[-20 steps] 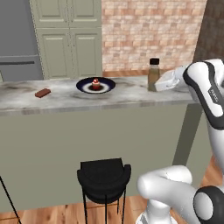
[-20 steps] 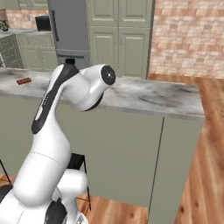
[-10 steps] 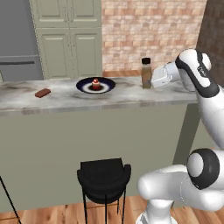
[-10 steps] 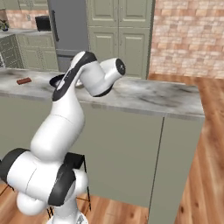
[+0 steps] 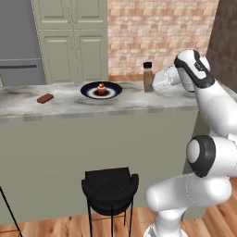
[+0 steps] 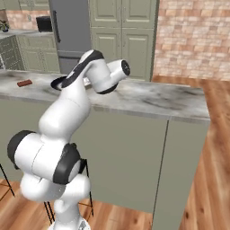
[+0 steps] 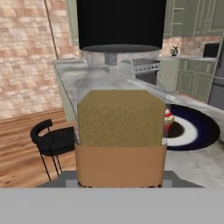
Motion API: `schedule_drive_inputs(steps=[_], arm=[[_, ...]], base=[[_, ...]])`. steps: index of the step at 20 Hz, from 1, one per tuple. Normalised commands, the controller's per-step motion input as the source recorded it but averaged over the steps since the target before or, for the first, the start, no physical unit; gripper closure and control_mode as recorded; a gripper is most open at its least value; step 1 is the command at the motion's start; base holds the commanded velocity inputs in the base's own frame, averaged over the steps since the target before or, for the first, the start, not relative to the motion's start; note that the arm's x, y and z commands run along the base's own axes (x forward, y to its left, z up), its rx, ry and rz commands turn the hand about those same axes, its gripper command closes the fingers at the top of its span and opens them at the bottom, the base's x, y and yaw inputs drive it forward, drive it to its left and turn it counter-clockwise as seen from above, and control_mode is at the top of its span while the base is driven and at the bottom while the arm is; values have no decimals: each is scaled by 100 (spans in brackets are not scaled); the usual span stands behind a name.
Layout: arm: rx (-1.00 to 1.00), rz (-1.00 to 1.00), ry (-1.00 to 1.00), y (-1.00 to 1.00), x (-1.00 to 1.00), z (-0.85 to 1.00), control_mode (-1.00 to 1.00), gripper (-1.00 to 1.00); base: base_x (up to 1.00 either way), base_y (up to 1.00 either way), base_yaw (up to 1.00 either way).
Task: Take the cinnamon bottle from the cabinet and place it on the dining table, next to the plate with the cupcake. Then take the chocolate from the dining counter and place it on the cupcake plate.
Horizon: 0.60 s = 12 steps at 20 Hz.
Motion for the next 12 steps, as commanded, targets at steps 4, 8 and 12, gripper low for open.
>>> schedule_drive_inputs(steps=[4, 8, 12], arm=[[0, 0, 1, 11, 38, -37, -100, 100], [2, 0, 0, 3, 31, -34, -100, 100], [0, 0, 0, 5, 30, -27, -100, 100]], base=[[0, 0, 0], [0, 0, 0], [0, 0, 0]])
